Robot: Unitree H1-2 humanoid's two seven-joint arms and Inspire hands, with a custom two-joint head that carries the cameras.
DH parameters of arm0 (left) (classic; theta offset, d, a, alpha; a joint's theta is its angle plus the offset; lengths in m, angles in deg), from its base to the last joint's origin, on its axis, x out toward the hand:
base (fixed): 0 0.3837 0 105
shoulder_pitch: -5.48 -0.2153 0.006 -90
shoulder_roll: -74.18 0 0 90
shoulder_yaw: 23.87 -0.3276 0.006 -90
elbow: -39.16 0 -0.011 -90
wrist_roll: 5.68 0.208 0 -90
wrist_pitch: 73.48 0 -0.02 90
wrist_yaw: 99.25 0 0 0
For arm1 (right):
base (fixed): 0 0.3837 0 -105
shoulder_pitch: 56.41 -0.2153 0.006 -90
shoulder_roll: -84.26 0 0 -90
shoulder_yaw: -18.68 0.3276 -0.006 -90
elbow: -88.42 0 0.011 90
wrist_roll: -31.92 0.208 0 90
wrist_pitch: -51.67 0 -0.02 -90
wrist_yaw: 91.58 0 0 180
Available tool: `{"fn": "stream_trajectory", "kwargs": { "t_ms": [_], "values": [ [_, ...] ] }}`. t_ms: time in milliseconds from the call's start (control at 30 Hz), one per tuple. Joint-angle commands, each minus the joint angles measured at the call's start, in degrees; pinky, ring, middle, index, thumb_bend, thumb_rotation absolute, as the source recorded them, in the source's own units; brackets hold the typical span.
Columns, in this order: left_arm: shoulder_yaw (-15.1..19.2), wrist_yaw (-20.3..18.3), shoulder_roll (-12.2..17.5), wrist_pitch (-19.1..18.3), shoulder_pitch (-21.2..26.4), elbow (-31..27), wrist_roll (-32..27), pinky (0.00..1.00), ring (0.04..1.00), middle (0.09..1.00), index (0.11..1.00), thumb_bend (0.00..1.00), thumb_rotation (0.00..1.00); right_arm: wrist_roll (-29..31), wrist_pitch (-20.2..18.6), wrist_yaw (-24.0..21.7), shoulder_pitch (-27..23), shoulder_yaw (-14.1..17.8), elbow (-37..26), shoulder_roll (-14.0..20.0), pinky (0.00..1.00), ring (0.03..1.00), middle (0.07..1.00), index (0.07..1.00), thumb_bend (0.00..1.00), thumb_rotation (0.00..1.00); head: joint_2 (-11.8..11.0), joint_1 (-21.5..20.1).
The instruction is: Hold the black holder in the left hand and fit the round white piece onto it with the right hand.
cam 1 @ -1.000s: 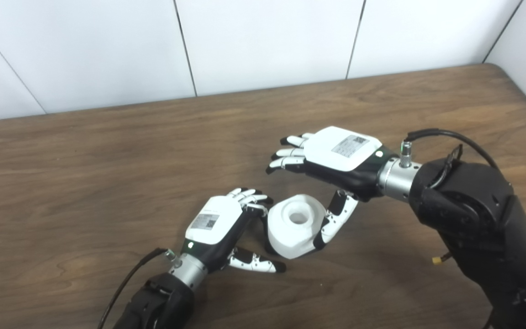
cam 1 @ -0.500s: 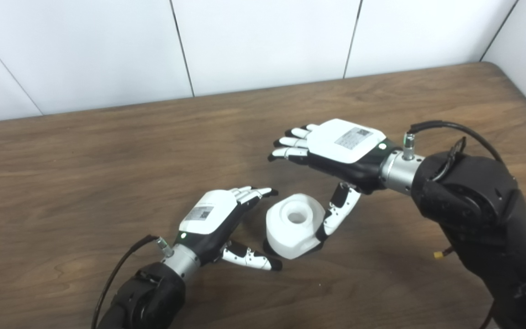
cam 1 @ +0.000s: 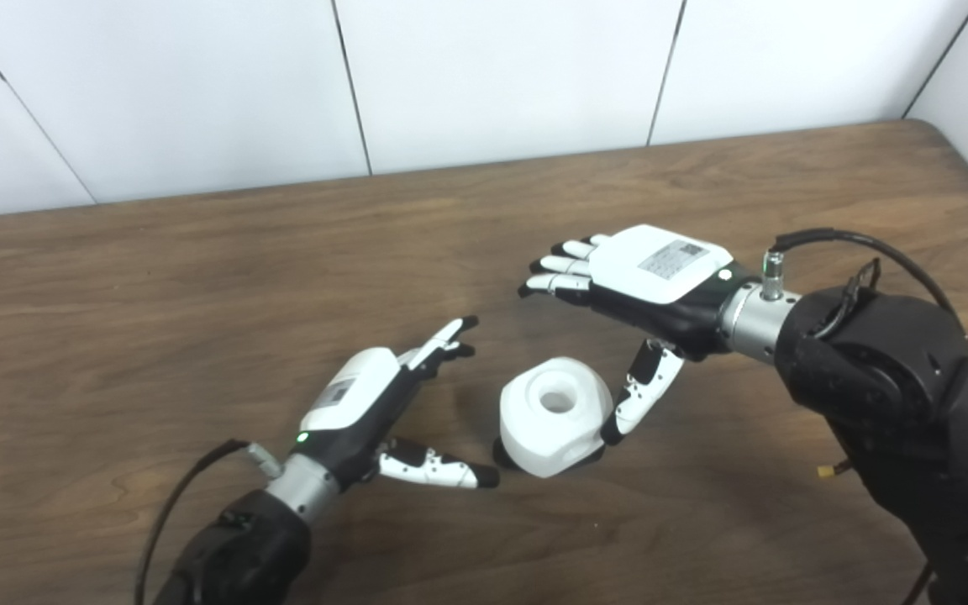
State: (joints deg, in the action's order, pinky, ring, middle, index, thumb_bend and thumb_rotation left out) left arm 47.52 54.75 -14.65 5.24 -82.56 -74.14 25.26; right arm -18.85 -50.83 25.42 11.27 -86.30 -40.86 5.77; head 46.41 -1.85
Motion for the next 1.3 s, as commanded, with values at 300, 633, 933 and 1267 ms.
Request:
{"fn": "stream_trajectory", "kwargs": {
  "t_ms": [300,633,933,1267],
  "values": [
    [7.4,-3.6,7.0,-4.2,-2.0,-4.7,-9.9,0.78,0.909,0.934,1.000,1.00,0.35,1.7,0.1,0.8,-2.9,1.4,1.2,1.5,1.00,1.000,0.974,0.947,1.00,0.42,-0.6,0.5],
    [16.7,1.3,5.6,-6.3,-4.4,-4.9,-16.8,0.92,0.929,0.909,0.998,0.92,0.30,3.5,-7.9,-6.7,-3.7,3.5,-1.1,5.9,1.00,1.000,0.986,0.944,1.00,0.42,-0.5,0.4],
    [23.2,8.2,0.7,-8.1,-7.9,-6.4,-21.9,0.84,0.865,0.866,0.938,0.72,0.37,7.8,-13.4,-5.7,-1.5,5.7,-1.0,10.7,0.99,1.000,0.986,0.917,1.00,0.39,-0.6,0.9],
    [26.6,13.3,-2.9,-2.8,-10.0,-2.7,-27.7,0.82,0.896,0.909,0.943,0.46,0.80,13.2,-14.1,5.4,5.6,11.9,2.5,9.4,0.85,0.970,0.944,0.899,0.78,0.41,-2.0,3.1]
  ]
}}
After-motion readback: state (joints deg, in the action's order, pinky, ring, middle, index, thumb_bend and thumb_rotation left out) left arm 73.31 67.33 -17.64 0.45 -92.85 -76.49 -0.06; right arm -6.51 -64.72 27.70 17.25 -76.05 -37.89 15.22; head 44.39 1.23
